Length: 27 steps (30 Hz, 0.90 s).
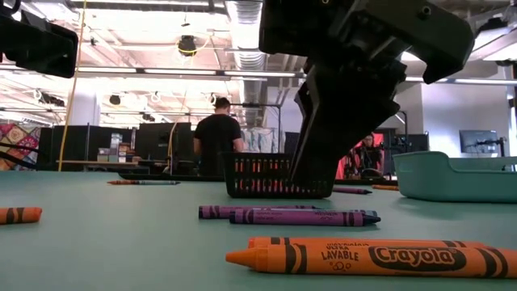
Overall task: Sort crayons
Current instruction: Put the violet crayon into the black bin
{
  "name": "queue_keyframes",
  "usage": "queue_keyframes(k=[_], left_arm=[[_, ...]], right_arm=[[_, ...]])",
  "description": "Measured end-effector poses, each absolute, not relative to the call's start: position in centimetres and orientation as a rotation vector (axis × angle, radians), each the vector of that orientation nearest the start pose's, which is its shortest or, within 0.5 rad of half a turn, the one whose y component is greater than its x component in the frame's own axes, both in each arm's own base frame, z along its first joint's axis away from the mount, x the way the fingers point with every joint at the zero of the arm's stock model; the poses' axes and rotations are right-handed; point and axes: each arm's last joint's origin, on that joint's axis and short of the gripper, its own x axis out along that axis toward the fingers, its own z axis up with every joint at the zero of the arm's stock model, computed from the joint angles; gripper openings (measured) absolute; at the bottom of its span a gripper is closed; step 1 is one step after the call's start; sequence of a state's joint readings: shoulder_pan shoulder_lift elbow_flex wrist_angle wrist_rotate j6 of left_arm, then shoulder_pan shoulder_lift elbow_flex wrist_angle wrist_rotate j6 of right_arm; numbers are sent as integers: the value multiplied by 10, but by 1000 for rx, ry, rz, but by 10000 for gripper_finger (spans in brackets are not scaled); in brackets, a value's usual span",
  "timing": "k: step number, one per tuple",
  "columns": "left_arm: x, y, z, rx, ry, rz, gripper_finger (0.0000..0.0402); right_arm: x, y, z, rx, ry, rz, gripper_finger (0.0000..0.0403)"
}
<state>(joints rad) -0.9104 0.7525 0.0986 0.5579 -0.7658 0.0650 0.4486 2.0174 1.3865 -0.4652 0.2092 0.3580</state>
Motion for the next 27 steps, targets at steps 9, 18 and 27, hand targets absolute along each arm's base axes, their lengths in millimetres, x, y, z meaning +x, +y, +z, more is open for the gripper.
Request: queue_keyframes(k=[9,18,27], left_arm=[[106,-103,174,138,60,-146,106],[106,-103,174,139,61,-146,106],[106,-103,173,144,71,-146,106]], right_arm=[[370,172,151,-32,1055,26,119],[372,172,148,-41,1035,6,119],[375,176,126,-52,1073,13,119]])
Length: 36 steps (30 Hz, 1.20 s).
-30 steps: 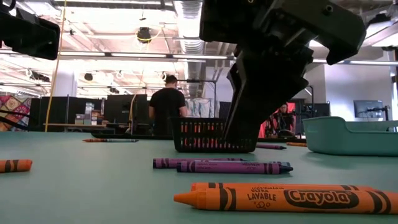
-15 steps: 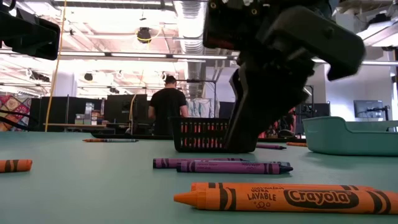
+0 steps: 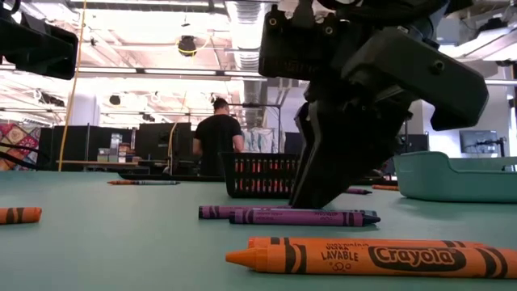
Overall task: Sort crayons
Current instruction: Put the violet crayon into the black bin
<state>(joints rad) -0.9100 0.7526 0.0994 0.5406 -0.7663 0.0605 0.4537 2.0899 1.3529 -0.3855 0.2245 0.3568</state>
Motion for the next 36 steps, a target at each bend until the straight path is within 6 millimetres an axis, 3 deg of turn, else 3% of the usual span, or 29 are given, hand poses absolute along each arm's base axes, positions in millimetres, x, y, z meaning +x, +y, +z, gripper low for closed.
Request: queue_keyframes(k=[8,20,26,31,36], left_arm=[[106,-103,173,144,72,-146,106],[106,-103,173,142,72,-146,106],[106,-103,172,143,74,-146,106],[106,-103,172,144,75,-146,106],[106,-103,172,145,77,-146,106]], right_arm=[[376,174,122,-77,1086,22,110],[376,171,126,-63,1088,29,7],[373,163,147,-39,1066,30,6],[368,150,189,-16,983,-2,3],[361,129,219,-111,937,-65,3]])
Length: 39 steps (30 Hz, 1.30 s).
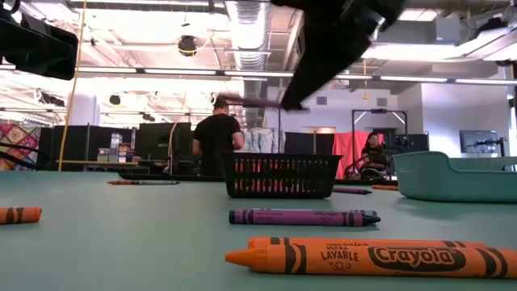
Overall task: Sort crayons
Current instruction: Put the violet crayon into the black bin, then put the blue crayon into the green bin
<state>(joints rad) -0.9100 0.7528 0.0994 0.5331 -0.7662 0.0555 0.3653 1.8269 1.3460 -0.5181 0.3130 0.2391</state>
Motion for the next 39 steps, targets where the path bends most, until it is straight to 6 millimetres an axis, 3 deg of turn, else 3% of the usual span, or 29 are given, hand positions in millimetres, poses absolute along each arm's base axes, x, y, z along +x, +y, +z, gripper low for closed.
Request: queue_keyframes(k=[3,7,13,18,39], left_arm=[[106,-103,172,145,77,-146,106],[106,-103,172,145,77,-146,106],[106,-103,172,148,79,-146,106],[106,-103,171,155,85,-147,106],[105,-103,170,152,91,-147,106]], right_arm=[[362,111,230,-169,926,-75,2],[368,83,229,-181,952,-113,2],[375,46,212,-140,1062,-136,10],[376,28,204,-113,1123,-167,12],[375,22,201,-112,1150,-185,57]])
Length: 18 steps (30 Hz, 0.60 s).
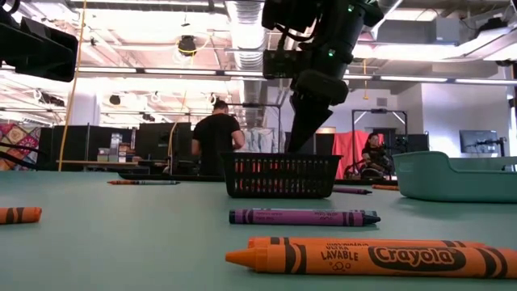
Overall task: Sort crayons
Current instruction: Put the blue crayon into the green bin
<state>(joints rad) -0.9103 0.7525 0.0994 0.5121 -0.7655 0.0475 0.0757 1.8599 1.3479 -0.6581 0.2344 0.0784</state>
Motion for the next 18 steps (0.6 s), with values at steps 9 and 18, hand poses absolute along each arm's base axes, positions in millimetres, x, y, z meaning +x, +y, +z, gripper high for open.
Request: queue_keyframes(k=[9,18], left_arm=[[105,-103,170,153,92,-146,106],[105,-103,170,152,96,-146,106]], right_arm=[[366,21,208,-96,1194,-202,59],[330,-12,263,31,1134,-346,59]])
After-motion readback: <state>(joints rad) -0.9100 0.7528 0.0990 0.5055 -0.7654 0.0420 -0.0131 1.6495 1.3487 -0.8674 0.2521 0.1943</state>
